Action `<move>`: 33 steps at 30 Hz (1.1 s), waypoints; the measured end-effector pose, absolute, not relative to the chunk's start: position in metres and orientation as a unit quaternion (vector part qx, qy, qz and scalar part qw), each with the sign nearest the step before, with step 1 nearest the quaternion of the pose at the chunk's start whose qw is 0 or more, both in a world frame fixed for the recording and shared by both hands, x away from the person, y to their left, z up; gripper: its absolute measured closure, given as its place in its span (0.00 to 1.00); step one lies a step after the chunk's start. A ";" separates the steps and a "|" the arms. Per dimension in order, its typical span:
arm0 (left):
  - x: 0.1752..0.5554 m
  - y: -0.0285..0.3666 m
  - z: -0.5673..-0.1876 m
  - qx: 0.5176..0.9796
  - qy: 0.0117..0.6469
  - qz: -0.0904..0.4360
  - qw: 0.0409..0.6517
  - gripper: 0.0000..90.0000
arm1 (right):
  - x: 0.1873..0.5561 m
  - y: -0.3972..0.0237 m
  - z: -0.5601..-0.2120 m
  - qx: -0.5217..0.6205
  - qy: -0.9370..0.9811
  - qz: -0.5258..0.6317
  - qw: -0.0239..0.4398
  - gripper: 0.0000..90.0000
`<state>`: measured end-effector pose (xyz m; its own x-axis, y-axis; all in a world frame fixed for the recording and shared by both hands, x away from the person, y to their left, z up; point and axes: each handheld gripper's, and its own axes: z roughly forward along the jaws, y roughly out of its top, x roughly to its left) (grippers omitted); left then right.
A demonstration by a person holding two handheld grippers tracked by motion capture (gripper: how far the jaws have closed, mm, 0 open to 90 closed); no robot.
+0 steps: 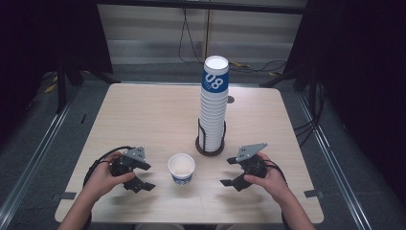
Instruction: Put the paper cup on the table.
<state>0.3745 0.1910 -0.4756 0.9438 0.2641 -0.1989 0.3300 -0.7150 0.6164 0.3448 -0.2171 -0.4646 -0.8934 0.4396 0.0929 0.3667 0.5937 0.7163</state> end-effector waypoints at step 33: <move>0.387 0.226 -0.488 0.917 0.164 -0.031 0.363 0.20 | 0.331 -0.256 -0.469 0.266 0.878 0.392 0.071 0.16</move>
